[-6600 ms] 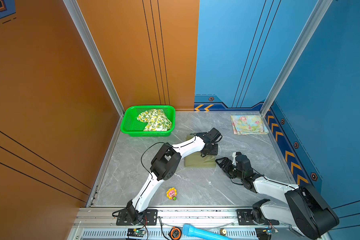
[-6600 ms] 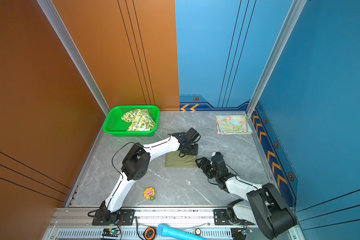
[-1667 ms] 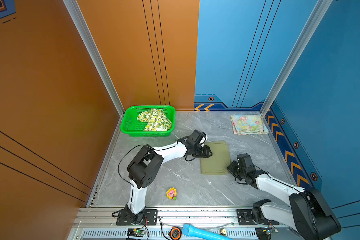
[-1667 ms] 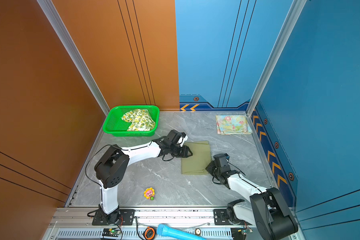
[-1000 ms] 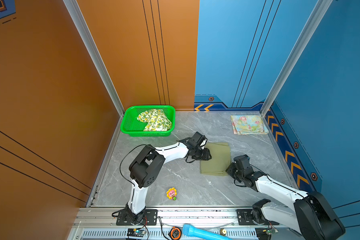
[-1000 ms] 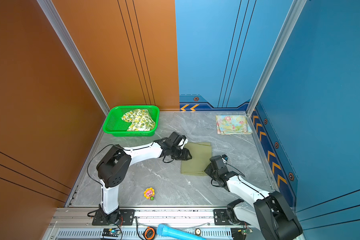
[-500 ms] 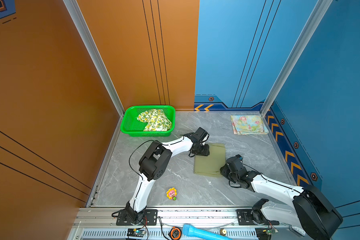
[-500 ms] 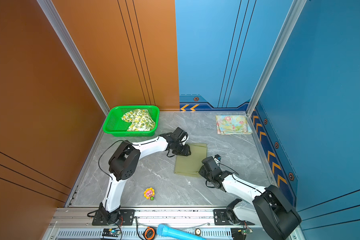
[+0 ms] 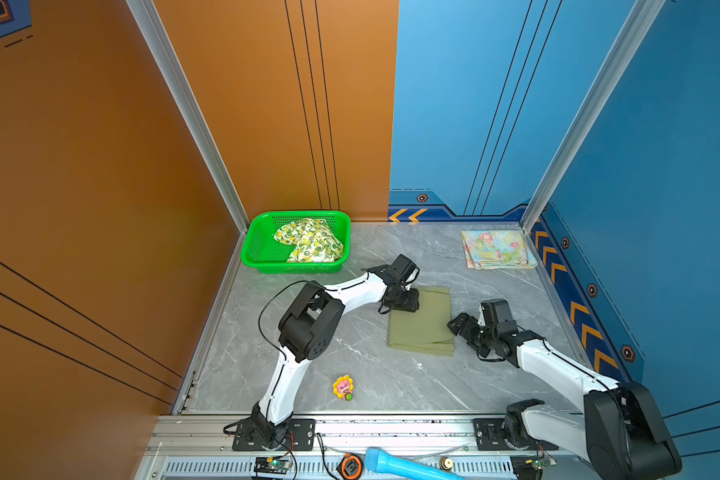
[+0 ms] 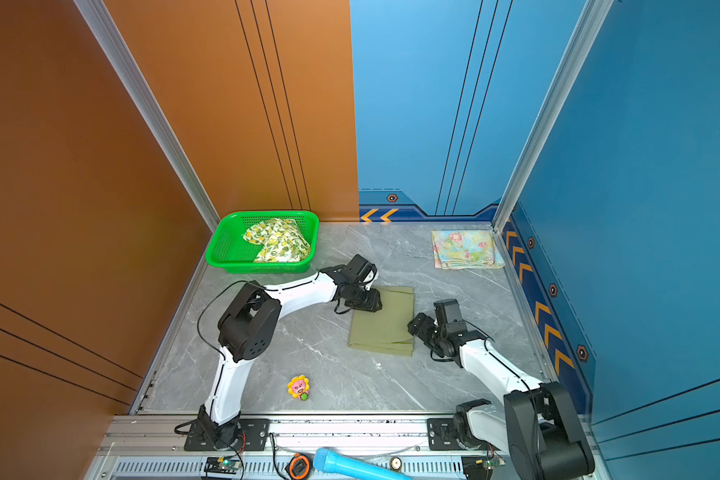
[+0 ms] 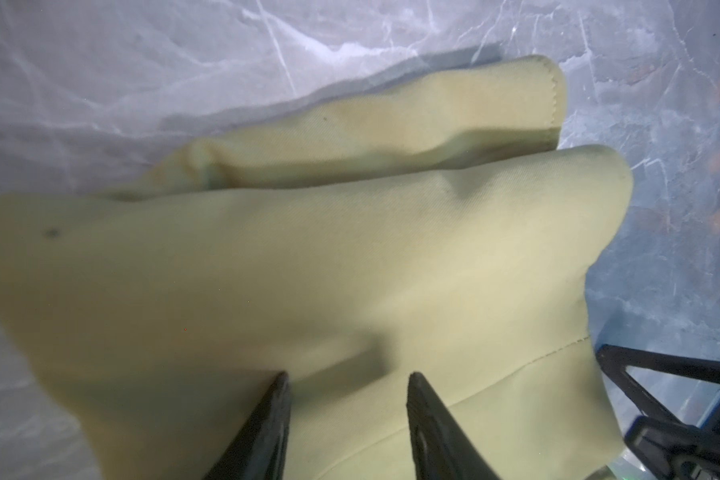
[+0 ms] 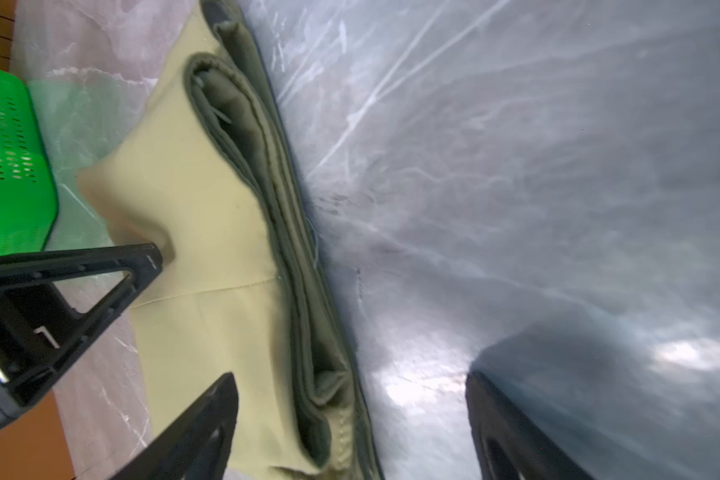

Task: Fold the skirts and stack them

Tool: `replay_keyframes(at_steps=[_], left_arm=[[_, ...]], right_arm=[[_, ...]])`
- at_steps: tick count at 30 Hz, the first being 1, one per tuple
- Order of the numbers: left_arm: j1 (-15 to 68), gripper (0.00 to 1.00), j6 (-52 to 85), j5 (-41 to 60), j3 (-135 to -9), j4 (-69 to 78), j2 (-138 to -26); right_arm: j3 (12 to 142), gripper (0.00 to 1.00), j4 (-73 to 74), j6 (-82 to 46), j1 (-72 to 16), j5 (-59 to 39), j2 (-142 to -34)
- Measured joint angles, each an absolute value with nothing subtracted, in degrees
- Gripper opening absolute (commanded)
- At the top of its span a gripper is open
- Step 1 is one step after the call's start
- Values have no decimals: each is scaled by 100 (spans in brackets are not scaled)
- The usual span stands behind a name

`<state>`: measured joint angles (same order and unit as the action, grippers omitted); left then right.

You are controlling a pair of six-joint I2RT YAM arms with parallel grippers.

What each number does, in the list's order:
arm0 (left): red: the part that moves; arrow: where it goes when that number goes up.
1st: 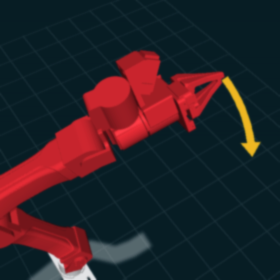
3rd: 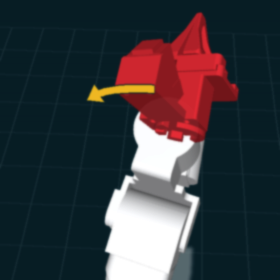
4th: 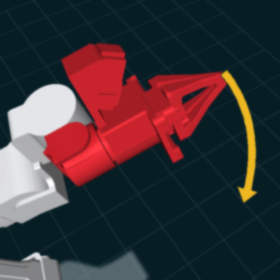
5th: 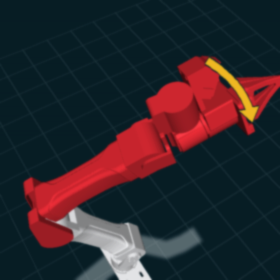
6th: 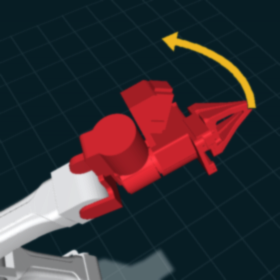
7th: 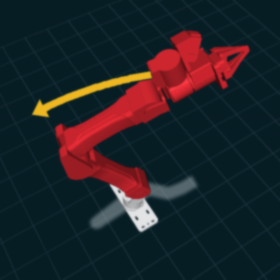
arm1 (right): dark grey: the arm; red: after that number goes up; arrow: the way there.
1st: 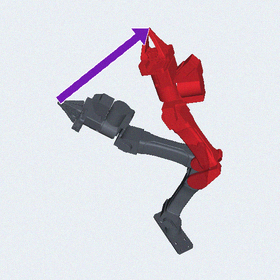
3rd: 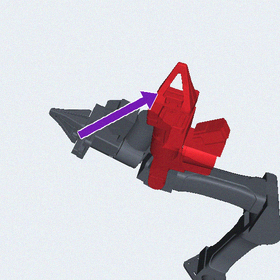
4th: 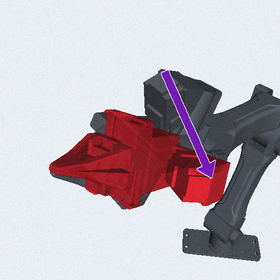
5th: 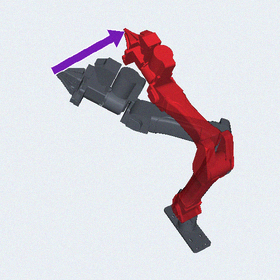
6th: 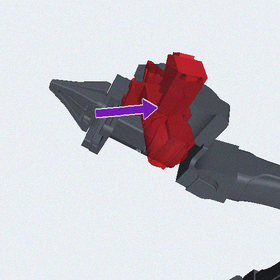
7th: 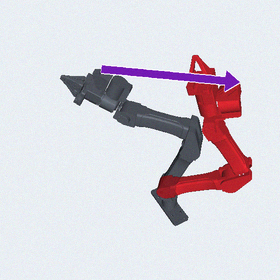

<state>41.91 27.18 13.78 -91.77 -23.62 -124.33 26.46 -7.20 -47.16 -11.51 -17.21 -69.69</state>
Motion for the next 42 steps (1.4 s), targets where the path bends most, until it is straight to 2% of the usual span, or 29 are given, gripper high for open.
replay_keyframes(at_steps=[7,18,23,26,31,42], left_arm=[[4228,48,2716,1304,-9177,-2362,-12436],[4257,48,2718,1262,-9308,-2359,-12538],[4270,48,2720,1260,-9369,-2359,-12582],[4270,48,2720,1260,-9386,-2359,-12593],[4272,48,2720,1267,-9395,-2342,-12602],[4115,51,2558,1441,-9419,-2598,-12311]], right_arm=[[2919,81,73,-4464,-1000,-2578,-7824],[2941,67,1264,-4338,-1061,-3159,-8672],[2930,50,2060,-4447,-1168,-3389,-9159],[2906,34,2255,-4508,-1175,-3422,-9251],[2871,1,2016,-4547,-1225,-3319,-9209],[3242,0,644,-4945,-1286,-2963,-8263]])
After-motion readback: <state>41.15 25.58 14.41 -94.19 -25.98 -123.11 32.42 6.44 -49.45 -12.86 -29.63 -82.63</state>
